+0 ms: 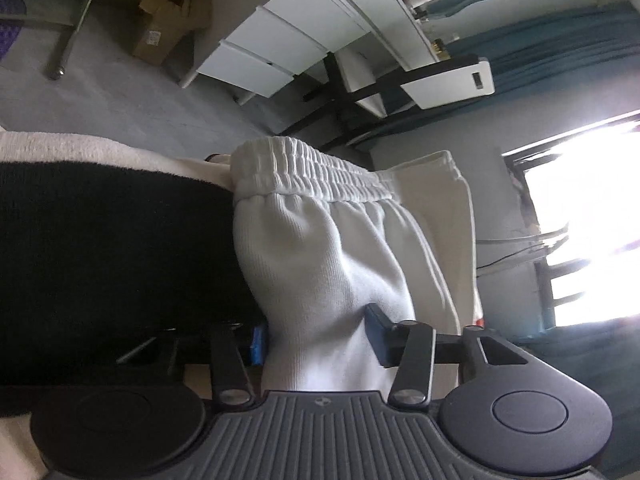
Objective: Fold clothes
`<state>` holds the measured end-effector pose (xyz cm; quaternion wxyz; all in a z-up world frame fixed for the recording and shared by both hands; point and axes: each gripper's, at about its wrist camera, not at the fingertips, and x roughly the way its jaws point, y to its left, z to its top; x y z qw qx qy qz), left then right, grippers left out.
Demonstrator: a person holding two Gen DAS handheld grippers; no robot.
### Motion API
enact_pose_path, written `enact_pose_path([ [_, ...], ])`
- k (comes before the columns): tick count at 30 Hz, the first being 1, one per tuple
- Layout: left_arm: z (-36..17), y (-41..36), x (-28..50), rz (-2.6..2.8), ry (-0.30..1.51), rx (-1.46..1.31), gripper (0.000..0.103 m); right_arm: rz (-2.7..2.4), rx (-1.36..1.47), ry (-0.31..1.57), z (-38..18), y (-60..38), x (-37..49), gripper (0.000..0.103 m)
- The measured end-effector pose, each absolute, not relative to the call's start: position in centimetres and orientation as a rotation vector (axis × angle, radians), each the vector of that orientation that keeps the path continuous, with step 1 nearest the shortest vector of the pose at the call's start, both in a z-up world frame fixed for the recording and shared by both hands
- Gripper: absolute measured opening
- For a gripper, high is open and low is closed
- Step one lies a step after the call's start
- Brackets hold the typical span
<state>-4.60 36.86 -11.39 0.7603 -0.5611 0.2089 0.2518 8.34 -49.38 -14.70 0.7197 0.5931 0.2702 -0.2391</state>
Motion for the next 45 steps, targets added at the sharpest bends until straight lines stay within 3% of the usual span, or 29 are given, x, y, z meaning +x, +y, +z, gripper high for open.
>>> enact_pose_path([
  [1,-11.3,36.8,-4.2,0.566,0.462,-1.205,0.027,-0.534,1.306,0.599,-14.8,-49.5,8.3,0.009],
  [6,-10.7,36.6,-3.2,0.625,0.442,-1.143,0.014,-0.502,1.290,0.518,-13.7,-49.4,7.4,0.008],
  [13,-6.4,34.6,-5.7,0.500,0.167,-1.061,0.010,-0.416,1.257,0.365,-10.4,-49.1,4.7,0.007],
  [19,-2.1,34.6,-4.3,0.459,0.151,-0.968,0.010,-0.341,1.190,0.306,-6.4,-49.1,6.8,0.007],
  [30,3.7,33.9,14.7,0.444,0.254,-0.735,0.011,-0.313,1.029,0.340,-3.0,-46.4,25.2,0.007],
  [39,-2.5,35.9,36.6,0.474,0.427,-0.704,0.012,-0.479,0.839,0.430,-11.0,-42.7,39.5,0.007],
  [45,-5.3,35.2,40.8,0.520,0.537,-0.651,0.020,-0.525,0.811,0.530,-13.5,-42.5,41.5,0.009],
])
